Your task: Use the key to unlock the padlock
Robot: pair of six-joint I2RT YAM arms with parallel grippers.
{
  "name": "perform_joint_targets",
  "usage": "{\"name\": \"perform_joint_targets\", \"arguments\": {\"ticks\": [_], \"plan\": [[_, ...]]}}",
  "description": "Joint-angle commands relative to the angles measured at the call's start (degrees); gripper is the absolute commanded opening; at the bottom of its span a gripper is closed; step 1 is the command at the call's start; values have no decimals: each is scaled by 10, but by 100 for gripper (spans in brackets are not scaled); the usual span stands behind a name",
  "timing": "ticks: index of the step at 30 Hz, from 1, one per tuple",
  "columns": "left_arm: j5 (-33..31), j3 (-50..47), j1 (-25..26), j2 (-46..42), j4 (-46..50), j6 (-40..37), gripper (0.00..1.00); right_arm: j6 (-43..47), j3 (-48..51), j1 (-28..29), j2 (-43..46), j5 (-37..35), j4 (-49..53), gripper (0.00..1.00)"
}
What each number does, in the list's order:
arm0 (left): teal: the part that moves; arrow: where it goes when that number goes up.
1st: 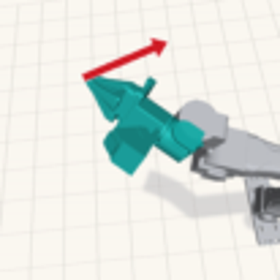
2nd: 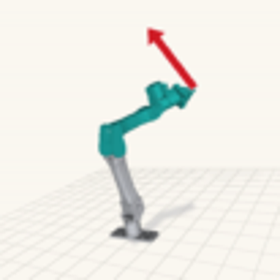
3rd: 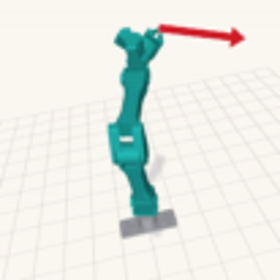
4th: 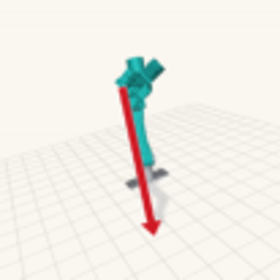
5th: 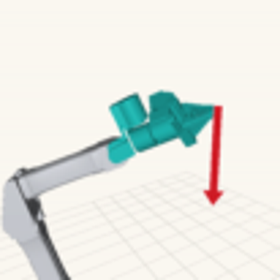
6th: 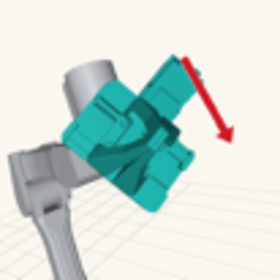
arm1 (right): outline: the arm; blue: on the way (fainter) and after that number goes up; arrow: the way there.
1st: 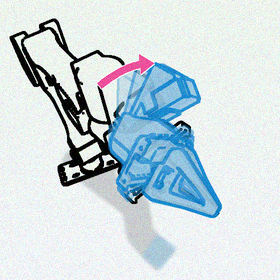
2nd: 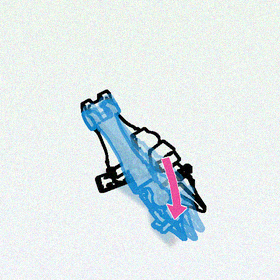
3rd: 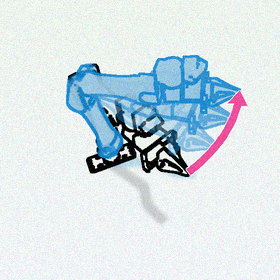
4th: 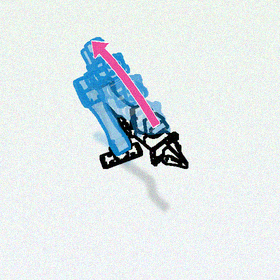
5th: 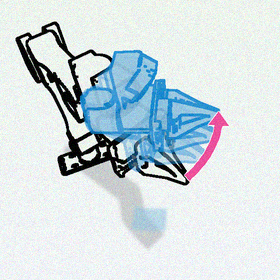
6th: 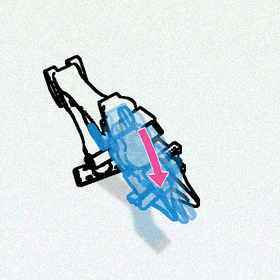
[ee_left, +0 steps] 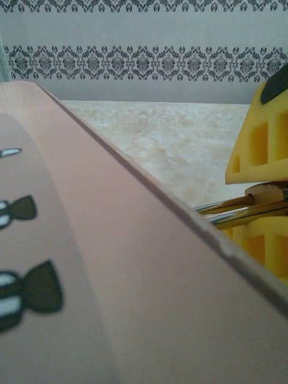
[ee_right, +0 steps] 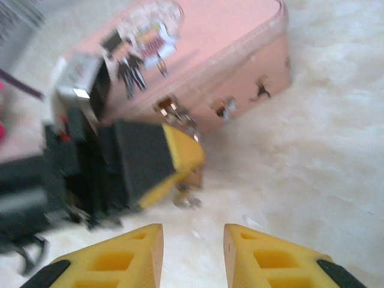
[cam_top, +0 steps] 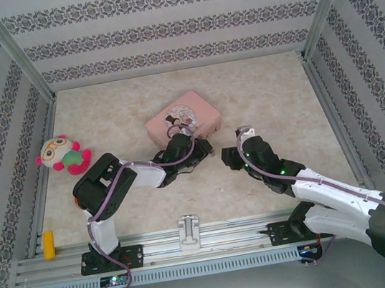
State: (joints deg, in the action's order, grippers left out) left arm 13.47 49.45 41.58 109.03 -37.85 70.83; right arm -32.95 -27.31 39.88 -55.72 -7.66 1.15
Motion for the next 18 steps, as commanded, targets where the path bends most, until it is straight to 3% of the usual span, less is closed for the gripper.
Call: {"name": "perform_joint_targets", "arguments": {"ticks": [1,9,18], "plan": [[81,15,-2,6,15,69,4,90,-36,25,-15,-61,121,32],[83,15,-3,-5,42,70,4,165,-126,85,-132,-125,161,33],[108,7,-11,18,-19,105,4,209,-175,97,-206,-118,151,33]]}}
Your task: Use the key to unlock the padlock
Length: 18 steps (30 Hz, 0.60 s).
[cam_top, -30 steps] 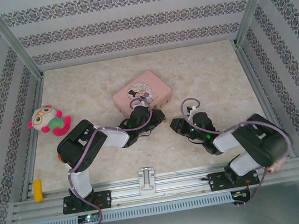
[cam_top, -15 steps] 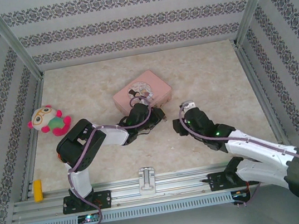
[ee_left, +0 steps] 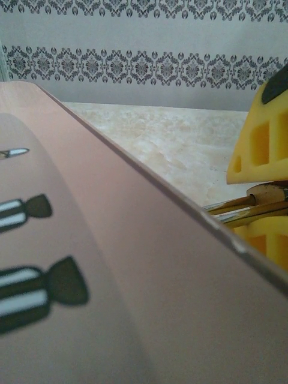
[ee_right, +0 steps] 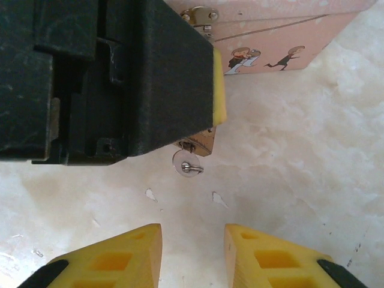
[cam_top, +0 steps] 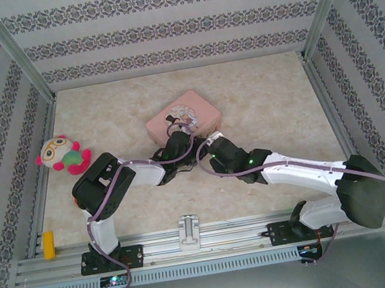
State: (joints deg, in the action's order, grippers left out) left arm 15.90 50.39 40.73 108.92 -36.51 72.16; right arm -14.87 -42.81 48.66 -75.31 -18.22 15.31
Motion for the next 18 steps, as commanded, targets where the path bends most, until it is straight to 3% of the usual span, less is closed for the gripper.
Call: {"name": "perform_joint_targets", "arguments": {"ticks": [1,18], "plan": [[84,-2,-3,22,-34,94,4,31,-23,9,-14,-11,9,33],[85,1,-4,15,-19,82,4,68,-43,6,-86,-20,-34,34]]}}
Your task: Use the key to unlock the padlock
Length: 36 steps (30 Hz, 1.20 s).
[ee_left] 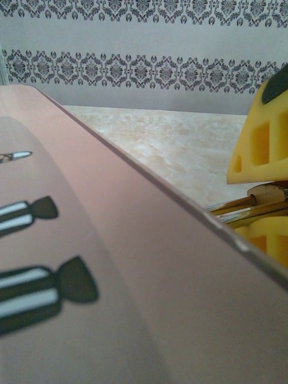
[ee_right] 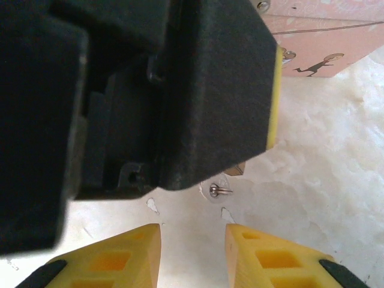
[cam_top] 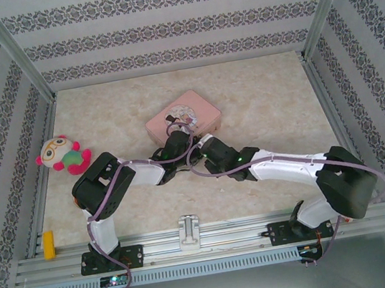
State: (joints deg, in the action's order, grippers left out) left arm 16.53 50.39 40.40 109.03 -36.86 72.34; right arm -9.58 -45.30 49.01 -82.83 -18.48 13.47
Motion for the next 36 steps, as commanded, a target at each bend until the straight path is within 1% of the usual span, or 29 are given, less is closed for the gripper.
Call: {"name": "perform_joint_targets", "arguments": {"ticks": [1,12,22,25,29,32,36], "plan": [[79,1,0,14,-15,79,4,16,-19,1,-14,-19,-21,34],[83,0,0,12,-15,74,3,31,-19,-29,-48,6,-81,32],[91,6,-1,11,-16,72,3,29,5,-47,-49,20,-120,20],[93,10,0,11,-12,69,3,19,14,-66,-45,62,-134,12],[97,14,0,14,-12,69,2,8,21,-89,-39,116,-149,8],[98,15,0,15,-12,68,2,1,22,-105,-34,157,-154,6],[99,14,-1,15,-13,68,2,-10,28,-126,-26,193,-164,4]]}}
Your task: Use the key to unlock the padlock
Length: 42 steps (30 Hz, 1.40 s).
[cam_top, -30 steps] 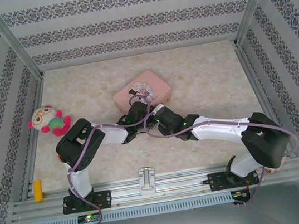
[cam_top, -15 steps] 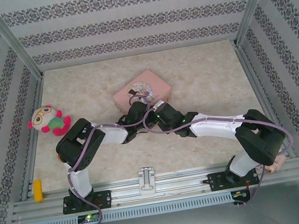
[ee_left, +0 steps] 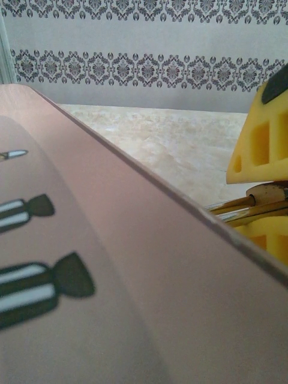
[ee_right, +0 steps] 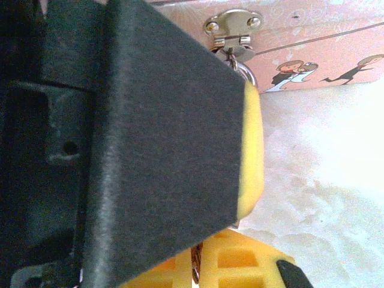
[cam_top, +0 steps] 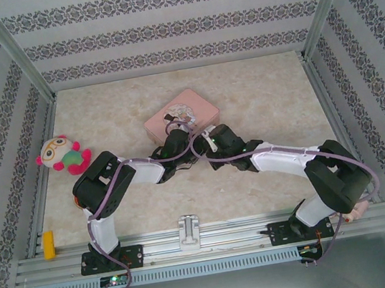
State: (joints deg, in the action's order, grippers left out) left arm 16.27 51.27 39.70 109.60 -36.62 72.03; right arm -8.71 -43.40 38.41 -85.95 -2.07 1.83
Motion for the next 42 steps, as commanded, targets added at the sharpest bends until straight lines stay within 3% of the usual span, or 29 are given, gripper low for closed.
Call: {"name": "perform_joint_targets", "arguments": {"ticks": [1,26,35,42], "plan": [[102,5,6,10,-16,71,2,-23,12,-26,9,40,-51,3],[101,-2,6,6,-17,71,2,-192,60,-162,2,324,-203,0],[100,-11,7,5,-26,74,2,-350,83,-223,-64,447,-384,0],[99,-14,6,5,-29,76,3,-487,108,-242,-125,484,-563,0]]}}
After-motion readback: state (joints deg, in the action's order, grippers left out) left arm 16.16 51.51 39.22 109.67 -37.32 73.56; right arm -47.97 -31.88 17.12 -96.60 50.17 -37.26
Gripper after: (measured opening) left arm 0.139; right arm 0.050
